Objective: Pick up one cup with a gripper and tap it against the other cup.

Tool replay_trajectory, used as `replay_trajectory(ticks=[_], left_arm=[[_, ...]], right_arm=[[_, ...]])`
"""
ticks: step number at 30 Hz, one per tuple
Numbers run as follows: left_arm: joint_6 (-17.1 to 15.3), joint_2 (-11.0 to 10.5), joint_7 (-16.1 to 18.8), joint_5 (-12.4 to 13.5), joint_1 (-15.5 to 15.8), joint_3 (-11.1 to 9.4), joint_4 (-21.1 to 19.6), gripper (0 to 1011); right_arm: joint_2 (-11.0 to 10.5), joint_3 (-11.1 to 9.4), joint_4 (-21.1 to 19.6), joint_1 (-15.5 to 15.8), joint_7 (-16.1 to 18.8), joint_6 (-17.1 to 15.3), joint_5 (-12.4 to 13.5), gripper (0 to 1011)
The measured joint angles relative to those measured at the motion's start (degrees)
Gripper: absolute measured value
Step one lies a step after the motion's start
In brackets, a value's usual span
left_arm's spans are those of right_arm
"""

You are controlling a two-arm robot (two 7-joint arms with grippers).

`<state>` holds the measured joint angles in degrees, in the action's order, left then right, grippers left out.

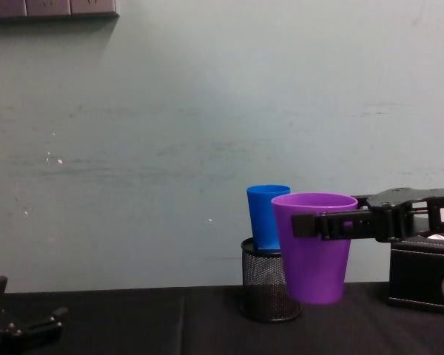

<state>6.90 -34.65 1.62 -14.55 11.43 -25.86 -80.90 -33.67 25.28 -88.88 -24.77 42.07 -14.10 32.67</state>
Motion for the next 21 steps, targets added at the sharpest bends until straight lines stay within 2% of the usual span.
replay_trajectory(ticks=[21], left_arm=[[0.0, 0.0, 0.0, 0.0, 0.0, 0.0, 0.0, 1011]], right_arm=[[0.0, 0.0, 0.0, 0.0, 0.0, 0.0, 0.0, 726]])
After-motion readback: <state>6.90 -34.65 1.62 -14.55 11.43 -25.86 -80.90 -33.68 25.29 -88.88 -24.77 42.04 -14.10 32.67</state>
